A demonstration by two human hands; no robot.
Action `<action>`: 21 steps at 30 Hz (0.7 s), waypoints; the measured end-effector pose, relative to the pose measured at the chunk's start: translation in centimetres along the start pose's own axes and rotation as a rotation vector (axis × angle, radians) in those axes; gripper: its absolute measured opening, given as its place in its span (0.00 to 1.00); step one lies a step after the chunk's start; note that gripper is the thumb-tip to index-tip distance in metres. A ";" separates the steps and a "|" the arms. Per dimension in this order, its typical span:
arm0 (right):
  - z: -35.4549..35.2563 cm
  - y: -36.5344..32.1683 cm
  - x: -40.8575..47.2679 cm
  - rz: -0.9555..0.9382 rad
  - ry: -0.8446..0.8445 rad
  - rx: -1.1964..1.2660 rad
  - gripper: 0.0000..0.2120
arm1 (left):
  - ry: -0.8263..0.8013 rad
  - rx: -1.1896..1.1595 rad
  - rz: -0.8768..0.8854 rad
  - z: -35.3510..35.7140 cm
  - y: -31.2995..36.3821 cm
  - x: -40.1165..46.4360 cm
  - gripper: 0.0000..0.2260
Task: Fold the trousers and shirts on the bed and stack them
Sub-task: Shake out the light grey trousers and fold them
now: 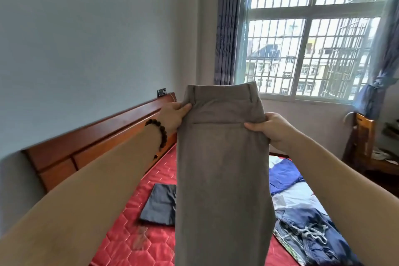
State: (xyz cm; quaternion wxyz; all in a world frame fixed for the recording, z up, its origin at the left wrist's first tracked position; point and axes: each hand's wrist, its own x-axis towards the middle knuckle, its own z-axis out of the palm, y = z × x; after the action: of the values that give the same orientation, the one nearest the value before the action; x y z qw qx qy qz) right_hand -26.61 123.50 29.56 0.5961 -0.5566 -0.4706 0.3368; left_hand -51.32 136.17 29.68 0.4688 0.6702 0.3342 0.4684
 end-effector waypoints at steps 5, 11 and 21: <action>-1.2 6.3 0.4 0.097 0.005 -0.025 0.14 | 0.004 -0.044 -0.096 2.1 -6.0 -0.9 0.06; -1.8 12.2 1.8 0.082 -0.002 -0.046 0.12 | -0.001 -0.113 -0.189 3.6 -11.3 -0.5 0.06; -2.3 21.3 11.4 0.142 -0.022 0.031 0.06 | 0.000 -0.250 -0.271 6.5 -21.5 9.0 0.06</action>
State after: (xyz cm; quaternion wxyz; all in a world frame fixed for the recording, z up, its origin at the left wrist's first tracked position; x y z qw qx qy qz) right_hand -18.05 136.52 10.97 0.5742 -0.5754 -0.4311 0.3915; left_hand -42.41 149.33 11.45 0.6070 0.5557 0.3606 0.4390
